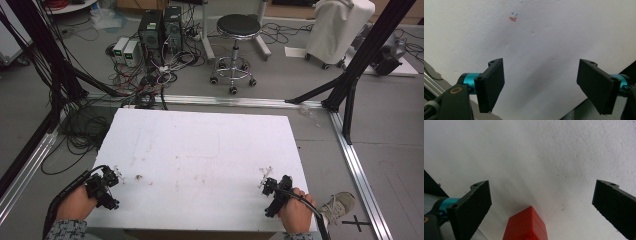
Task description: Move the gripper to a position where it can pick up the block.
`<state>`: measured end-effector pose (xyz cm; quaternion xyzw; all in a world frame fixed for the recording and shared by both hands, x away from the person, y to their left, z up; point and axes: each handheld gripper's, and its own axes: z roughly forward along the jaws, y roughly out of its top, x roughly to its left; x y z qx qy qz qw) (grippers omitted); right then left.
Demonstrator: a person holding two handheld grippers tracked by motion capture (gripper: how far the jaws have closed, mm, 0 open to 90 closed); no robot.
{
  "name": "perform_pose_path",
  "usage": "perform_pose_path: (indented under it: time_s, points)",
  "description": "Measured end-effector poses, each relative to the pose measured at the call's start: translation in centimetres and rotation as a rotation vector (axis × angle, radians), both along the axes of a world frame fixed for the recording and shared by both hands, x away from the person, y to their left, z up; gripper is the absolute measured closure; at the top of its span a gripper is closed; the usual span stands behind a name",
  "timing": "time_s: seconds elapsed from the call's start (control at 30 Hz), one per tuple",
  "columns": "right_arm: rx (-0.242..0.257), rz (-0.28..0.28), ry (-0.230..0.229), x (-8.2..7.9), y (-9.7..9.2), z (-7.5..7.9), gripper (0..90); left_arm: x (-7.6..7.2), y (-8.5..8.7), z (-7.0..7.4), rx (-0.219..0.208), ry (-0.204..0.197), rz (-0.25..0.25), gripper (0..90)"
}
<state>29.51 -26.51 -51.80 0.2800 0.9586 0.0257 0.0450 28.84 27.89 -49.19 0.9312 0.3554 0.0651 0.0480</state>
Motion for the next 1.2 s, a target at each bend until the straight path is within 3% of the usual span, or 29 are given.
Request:
perform_pose_path:
  time_s: [0.83,1.2]
  points:
    - [0.017,-0.004,-0.009,-0.05,-0.20,0.38,1.3,-0.05,-0.05,-0.16,0.002,0.001,0.001,22.5]
    - [0.041,0.053,-0.028,-0.20,-0.77,0.95,1.3,-0.04,-0.05,-0.30,0.001,0.001,0.004,22.5]
